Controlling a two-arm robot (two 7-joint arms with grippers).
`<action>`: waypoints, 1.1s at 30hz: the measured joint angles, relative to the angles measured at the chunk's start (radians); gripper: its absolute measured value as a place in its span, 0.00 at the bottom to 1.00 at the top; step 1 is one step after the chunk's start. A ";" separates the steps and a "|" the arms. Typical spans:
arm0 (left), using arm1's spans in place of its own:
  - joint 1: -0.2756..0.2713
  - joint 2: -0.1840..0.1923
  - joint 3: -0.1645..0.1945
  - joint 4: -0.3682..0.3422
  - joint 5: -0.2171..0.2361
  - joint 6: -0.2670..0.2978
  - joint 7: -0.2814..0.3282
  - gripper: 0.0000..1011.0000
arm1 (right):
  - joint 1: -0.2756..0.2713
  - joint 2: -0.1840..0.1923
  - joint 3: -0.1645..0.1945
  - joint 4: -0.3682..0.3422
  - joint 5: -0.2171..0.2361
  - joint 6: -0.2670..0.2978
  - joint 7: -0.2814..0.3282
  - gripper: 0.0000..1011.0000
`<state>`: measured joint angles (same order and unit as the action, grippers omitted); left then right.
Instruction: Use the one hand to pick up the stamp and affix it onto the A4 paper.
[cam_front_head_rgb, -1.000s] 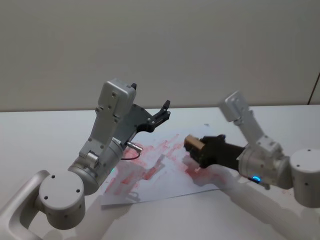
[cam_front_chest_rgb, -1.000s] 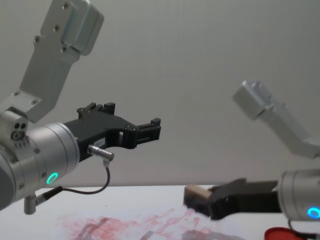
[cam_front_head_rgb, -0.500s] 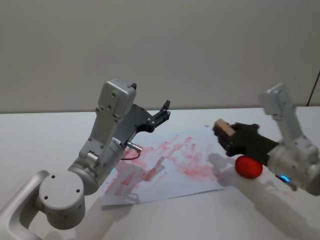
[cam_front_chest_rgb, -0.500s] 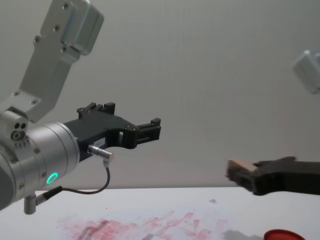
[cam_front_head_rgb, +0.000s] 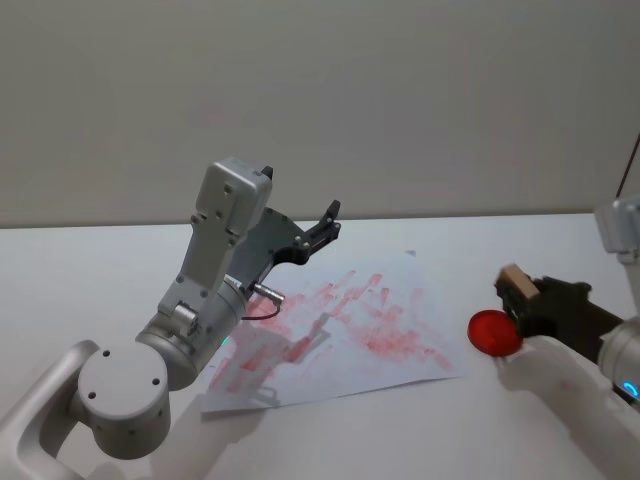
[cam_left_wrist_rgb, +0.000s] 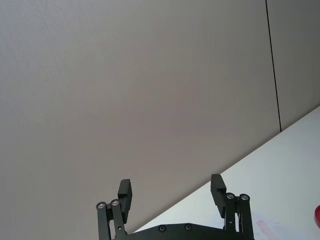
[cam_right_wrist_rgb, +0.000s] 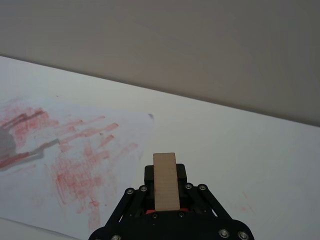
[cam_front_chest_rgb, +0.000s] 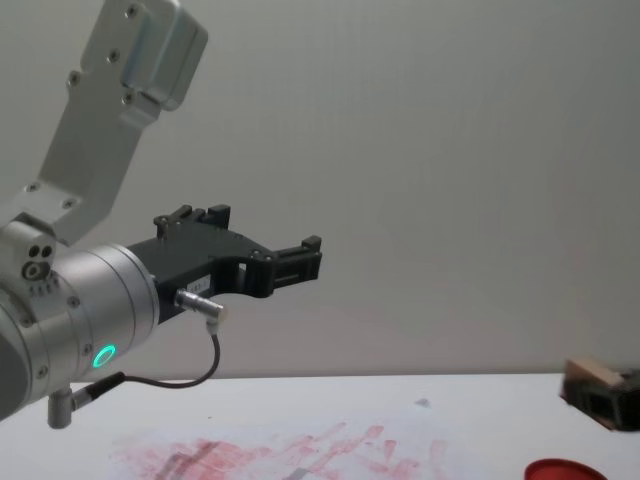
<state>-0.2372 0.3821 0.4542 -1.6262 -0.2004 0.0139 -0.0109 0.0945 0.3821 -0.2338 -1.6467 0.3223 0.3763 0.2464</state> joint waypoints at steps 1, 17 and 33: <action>0.000 0.000 0.000 0.000 0.000 0.000 0.000 0.99 | -0.005 0.005 0.004 -0.001 0.008 0.012 -0.007 0.22; 0.000 0.000 0.000 0.000 0.000 0.000 0.000 0.99 | 0.045 0.005 0.003 0.071 -0.008 0.086 0.042 0.22; 0.000 0.000 0.000 0.000 0.000 0.000 0.000 0.99 | 0.117 -0.026 -0.026 0.155 -0.067 0.122 0.130 0.22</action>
<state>-0.2372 0.3821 0.4542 -1.6262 -0.2004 0.0138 -0.0109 0.2115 0.3561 -0.2602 -1.4915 0.2552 0.4984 0.3760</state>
